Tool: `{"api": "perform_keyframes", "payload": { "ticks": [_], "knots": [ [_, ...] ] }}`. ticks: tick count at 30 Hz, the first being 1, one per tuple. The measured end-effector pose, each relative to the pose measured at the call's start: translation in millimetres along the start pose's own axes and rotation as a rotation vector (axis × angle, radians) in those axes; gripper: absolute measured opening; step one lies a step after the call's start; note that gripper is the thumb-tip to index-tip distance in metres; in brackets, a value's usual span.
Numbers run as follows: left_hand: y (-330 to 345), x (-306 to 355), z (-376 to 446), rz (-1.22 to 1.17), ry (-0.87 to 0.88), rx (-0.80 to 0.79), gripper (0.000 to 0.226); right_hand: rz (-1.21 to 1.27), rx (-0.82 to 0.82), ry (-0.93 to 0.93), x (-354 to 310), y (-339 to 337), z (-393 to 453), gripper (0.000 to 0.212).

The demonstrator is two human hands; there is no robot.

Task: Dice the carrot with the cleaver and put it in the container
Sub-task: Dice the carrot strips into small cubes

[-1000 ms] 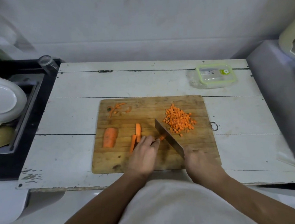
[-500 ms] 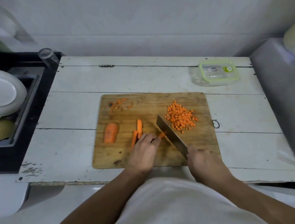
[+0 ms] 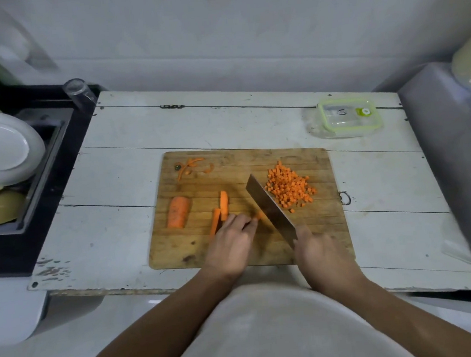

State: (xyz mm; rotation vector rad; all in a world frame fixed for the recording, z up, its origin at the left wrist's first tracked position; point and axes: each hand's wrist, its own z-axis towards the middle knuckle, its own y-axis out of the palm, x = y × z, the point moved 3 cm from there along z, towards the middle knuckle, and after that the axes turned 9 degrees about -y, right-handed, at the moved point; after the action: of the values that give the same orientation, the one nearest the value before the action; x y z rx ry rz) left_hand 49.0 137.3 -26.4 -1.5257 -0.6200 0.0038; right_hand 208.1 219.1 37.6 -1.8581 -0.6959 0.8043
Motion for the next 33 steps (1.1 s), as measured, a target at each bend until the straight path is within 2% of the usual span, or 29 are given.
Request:
{"api": "perform_keyframes", "payload": {
  "ticks": [6, 9, 13, 15, 18, 20, 25, 30, 33],
  "knots": [
    [1.5, -1.8, 0.7, -0.010, 0.000, -0.031, 0.057, -0.034, -0.095, 0.022, -4.4, 6.4, -5.6, 0.019],
    [3.4, -2.6, 2.5, 0.017, 0.018, -0.003, 0.054, -0.073, -0.041, 0.002, -11.4, 7.7, 9.8, 0.023],
    [2.3, -1.7, -1.8, 0.023, 0.051, 0.042, 0.059, 0.042, 0.072, 0.038, -9.9, 0.2, 31.2, 0.014],
    [4.3, -5.3, -4.5, 0.032, 0.063, 0.069, 0.062, 0.063, 0.078, 0.041, -6.3, -2.1, 21.8, 0.011],
    [9.7, -4.9, -5.4, 0.048, 0.052, 0.017, 0.058, 0.003, 0.010, 0.040, -2.8, -3.0, -2.6, 0.008],
    [13.4, -5.2, -4.0, 0.037, 0.030, -0.016, 0.053, -0.062, -0.040, 0.030, -1.2, 1.2, -9.5, 0.015],
    [13.8, -6.2, -0.3, 0.043, 0.032, 0.028, 0.047, -0.100, -0.084, 0.003, -9.6, 12.8, -2.0, 0.026],
    [15.0, -7.3, -5.0, 0.001, 0.041, 0.109, 0.048, 0.035, 0.063, 0.028, -10.0, 8.1, 27.0, 0.009],
    [16.7, -6.6, -11.3, -0.041, 0.027, 0.171, 0.041, 0.061, 0.084, 0.029, -5.3, 2.8, 16.4, 0.005]
  ]
}}
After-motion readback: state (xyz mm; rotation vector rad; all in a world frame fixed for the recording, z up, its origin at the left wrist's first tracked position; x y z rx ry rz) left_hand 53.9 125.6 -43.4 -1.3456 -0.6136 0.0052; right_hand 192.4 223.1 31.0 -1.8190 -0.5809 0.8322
